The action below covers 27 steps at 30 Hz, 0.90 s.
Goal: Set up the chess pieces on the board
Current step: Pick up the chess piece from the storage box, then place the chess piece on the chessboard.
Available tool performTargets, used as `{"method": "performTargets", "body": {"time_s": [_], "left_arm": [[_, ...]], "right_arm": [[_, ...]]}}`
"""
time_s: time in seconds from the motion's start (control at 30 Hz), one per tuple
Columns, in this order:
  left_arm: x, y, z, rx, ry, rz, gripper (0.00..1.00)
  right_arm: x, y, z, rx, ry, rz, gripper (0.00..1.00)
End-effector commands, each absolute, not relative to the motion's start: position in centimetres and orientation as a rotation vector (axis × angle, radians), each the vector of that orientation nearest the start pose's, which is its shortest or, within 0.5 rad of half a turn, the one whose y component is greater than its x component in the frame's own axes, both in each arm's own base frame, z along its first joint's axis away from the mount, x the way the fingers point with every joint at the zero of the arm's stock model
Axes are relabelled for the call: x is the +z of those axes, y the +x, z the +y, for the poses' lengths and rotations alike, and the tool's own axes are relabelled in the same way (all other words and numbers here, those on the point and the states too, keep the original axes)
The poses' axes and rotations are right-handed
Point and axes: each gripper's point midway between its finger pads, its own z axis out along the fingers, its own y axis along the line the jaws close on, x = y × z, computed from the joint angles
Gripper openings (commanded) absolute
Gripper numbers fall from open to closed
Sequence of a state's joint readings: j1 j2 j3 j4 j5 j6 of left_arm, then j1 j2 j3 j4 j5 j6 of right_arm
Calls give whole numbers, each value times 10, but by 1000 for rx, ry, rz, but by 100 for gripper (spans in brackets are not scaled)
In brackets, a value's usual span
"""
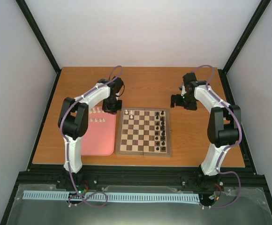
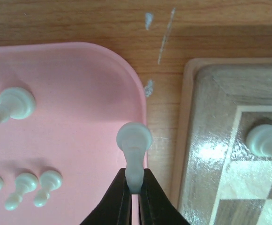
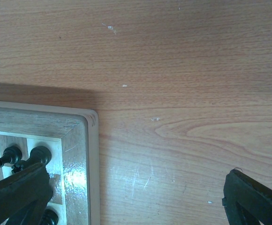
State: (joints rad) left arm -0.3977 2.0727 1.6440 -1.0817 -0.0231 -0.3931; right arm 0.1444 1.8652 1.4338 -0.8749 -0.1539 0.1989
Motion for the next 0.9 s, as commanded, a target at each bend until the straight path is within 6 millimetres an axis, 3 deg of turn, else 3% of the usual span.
{"method": "performTargets", "body": {"time_s": [0.0,0.23,0.5,0.87], "left_arm": [[78,368,-164,-67,22,3063,1],[92,347,-180,-123,105,3079,1],[87,333,-211,-158,216,3114,1],[82,340,-223,-172,247,3121,1]], "right_arm": [[90,406,81,275,48,2873,100],[90,408,81,277,48,2869,100],[92,406,79,267,48,2865,100],[93,405,78,258,46,2858,100]]}}
